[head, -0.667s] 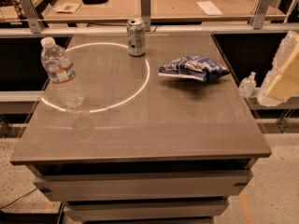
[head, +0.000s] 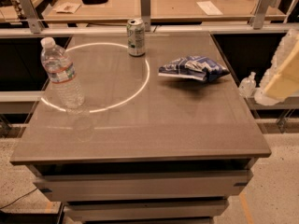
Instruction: Move blue chip bag near 7up can
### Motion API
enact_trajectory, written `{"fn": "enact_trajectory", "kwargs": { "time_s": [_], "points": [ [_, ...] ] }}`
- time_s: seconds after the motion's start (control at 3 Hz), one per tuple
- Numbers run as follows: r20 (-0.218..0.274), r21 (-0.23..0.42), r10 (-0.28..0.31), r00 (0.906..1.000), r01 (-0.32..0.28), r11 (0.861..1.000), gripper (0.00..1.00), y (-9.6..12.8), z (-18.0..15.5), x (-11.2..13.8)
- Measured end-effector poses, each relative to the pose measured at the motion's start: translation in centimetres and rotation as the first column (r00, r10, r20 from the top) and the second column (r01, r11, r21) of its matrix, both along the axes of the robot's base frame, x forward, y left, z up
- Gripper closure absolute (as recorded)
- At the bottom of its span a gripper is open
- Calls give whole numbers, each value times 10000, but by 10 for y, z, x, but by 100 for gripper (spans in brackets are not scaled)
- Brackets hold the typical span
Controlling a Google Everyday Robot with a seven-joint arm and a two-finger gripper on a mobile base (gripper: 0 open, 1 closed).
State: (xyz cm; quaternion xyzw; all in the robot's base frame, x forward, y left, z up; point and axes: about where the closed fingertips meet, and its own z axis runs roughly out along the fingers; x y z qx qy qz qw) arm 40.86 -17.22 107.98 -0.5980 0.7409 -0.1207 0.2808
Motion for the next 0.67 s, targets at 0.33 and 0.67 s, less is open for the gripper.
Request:
{"fn": "enact_trajectory", "kwargs": {
  "time_s": [0.33,0.67],
  "points": [
    [658,430,-375,9971,347,9985,0,1,2,-6],
    [979,597,-449,9942,391,9974,0,1,4,0]
  ]
}}
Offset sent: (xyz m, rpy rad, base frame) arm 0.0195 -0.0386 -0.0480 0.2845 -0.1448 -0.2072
